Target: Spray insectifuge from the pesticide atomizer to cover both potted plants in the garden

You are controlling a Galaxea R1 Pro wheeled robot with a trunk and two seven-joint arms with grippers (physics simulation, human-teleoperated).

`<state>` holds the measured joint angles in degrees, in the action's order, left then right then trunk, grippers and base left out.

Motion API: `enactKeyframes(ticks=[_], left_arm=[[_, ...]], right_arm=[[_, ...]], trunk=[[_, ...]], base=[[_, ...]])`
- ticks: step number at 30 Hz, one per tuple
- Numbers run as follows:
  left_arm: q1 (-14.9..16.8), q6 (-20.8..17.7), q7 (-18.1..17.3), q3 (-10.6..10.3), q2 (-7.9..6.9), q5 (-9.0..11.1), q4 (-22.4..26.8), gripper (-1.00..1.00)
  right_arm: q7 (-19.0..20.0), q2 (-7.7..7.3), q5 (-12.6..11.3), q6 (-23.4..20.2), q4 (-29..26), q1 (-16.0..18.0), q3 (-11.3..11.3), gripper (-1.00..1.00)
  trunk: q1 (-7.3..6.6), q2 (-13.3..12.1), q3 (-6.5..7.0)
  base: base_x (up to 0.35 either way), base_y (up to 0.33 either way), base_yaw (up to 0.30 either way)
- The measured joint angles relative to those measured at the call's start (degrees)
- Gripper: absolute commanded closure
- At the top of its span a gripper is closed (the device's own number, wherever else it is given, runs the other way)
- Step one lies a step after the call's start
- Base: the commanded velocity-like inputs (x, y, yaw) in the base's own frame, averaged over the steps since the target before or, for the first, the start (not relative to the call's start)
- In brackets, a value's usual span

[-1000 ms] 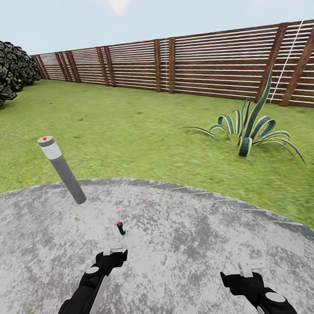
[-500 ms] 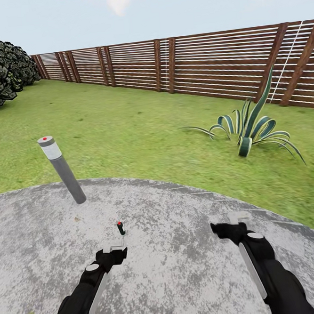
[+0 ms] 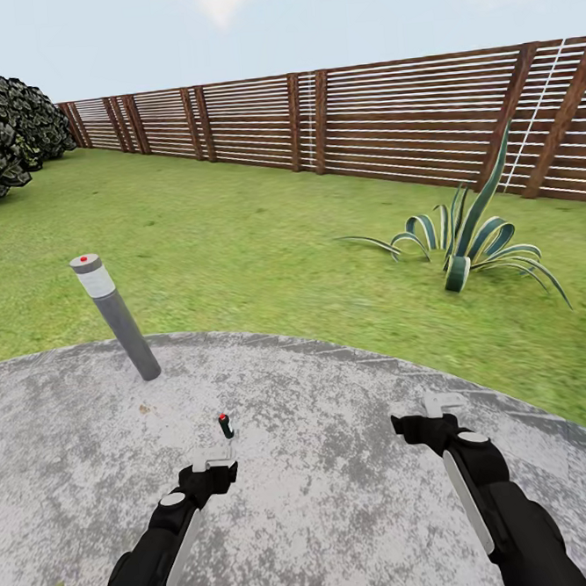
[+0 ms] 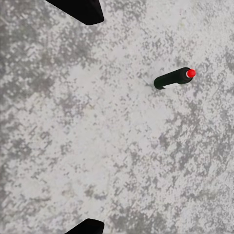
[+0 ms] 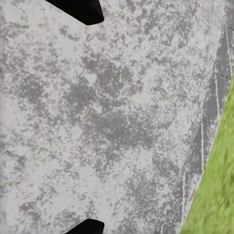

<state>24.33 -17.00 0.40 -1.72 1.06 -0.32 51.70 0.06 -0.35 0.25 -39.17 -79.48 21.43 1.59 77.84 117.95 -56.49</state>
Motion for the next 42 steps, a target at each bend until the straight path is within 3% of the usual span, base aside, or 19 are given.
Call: enactKeyframes(ticks=[14,30,36,42], left_arm=[[0.00,0.00,0.00,-0.01,0.00,0.00,0.41,-1.00],[0.07,0.80,0.00,0.00,-0.03,0.00,0.10,-1.00],[0.09,4.31,0.00,0.15,-0.05,0.04,0.18,-1.00],[0.09,5.36,0.00,0.25,-0.04,0.08,0.31,-1.00]], right_arm=[[-0.13,0.18,0.07,-0.08,0.04,-0.02,-0.12,-1.00],[-0.14,0.18,0.07,-0.09,0.09,-0.11,-0.09,-1.00],[-0.14,0.18,0.07,-0.09,0.09,-0.09,-0.09,-1.00],[-0.14,0.18,0.08,-0.09,0.08,-0.10,-0.09,-1.00]], trunk=[[0.00,0.00,0.00],[3.51,6.40,-3.84],[3.52,6.42,-4.39],[3.52,6.42,-4.94]], base=[[0.000,0.000,0.000],[0.000,0.000,0.000],[0.000,0.000,0.000],[0.000,0.000,0.000]])
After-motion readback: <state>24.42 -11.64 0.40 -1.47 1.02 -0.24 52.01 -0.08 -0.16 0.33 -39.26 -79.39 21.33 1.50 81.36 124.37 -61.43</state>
